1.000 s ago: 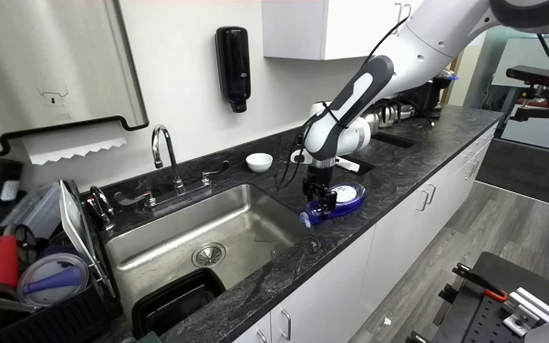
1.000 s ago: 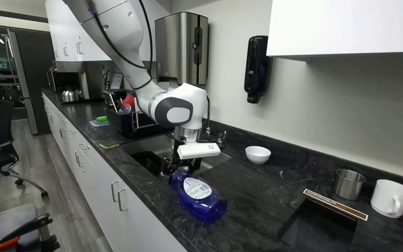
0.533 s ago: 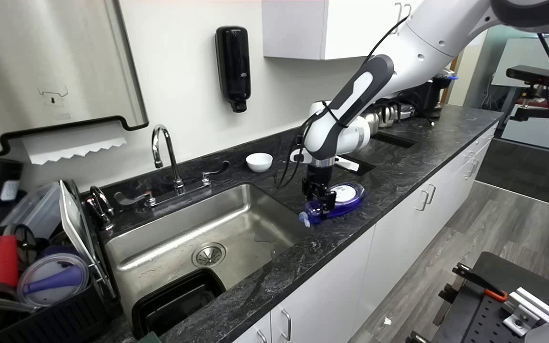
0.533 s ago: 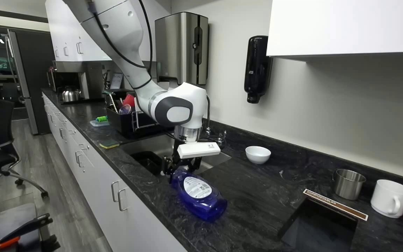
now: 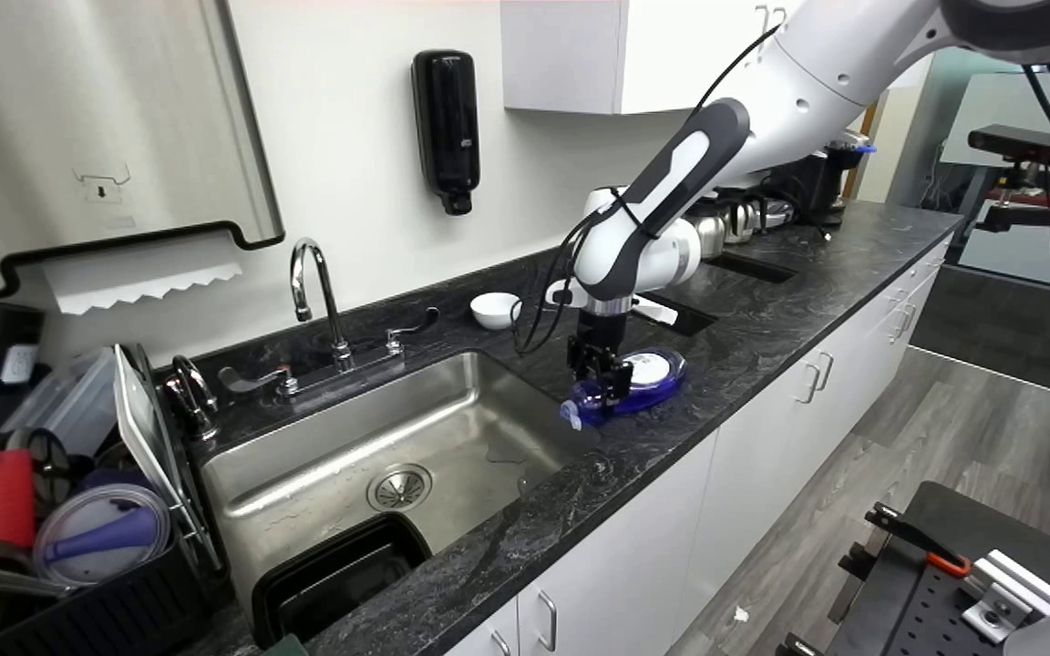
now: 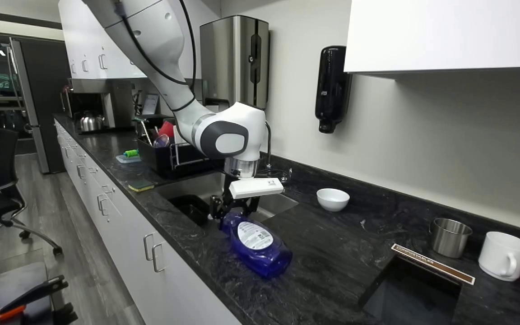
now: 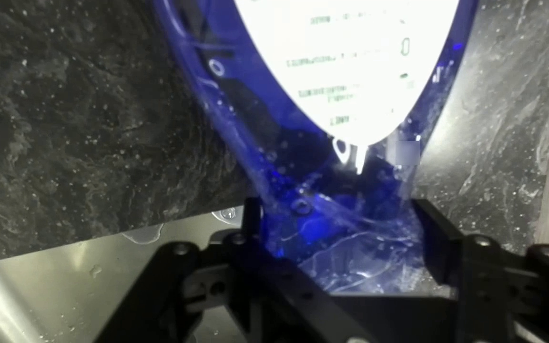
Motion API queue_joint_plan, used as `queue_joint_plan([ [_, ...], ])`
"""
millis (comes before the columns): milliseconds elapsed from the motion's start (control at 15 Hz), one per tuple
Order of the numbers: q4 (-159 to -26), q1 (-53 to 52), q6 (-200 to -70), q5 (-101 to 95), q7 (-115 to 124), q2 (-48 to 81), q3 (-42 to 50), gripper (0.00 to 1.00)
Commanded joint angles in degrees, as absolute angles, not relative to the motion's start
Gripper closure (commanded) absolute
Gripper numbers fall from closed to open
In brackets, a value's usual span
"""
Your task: Pick up the dish soap bottle
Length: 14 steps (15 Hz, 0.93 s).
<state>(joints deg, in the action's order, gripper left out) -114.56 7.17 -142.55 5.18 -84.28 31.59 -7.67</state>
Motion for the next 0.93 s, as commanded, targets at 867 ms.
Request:
queue_joint_plan([
  [867, -110.0, 16.9, -134.0, 26.9, -98.4, 26.4, -12.5, 0.48],
])
